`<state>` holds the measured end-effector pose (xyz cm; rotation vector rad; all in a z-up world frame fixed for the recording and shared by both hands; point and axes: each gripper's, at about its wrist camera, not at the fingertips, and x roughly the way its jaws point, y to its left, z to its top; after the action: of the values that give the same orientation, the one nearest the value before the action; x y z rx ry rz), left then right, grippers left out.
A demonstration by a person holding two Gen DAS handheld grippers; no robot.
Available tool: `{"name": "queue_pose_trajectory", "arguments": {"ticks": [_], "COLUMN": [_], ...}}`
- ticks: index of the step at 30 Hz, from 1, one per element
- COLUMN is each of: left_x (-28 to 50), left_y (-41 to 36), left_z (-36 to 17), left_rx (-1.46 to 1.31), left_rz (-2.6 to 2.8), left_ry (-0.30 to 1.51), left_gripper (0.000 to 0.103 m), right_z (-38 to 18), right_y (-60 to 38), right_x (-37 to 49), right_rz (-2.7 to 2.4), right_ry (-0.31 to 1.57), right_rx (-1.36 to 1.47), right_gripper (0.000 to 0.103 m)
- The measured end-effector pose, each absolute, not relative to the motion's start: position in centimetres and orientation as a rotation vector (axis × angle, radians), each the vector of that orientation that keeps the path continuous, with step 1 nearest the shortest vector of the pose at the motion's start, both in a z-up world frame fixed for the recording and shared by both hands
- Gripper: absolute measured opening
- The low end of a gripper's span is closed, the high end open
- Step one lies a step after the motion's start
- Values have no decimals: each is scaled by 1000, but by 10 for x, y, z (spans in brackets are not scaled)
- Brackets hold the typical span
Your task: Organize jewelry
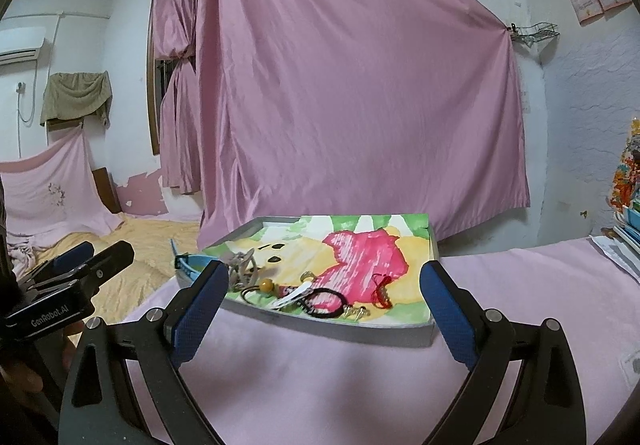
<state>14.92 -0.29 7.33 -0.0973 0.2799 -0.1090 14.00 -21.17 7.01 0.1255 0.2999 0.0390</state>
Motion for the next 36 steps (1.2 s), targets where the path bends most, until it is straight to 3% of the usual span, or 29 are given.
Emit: {"name": "queue_pose_trajectory", "arguments": {"ticks": [36], "left_x": [24], "left_y": [23], "left_z": [33], "left_rx": [-67], "left_rz": [-69], "left_ry": [281], "left_gripper": [103], "right_z": [27], "right_y": [-196], "right_x": [8], "right_rz": [25], "right_ry": [283], "right_rx": [125], "right_gripper": [101]}}
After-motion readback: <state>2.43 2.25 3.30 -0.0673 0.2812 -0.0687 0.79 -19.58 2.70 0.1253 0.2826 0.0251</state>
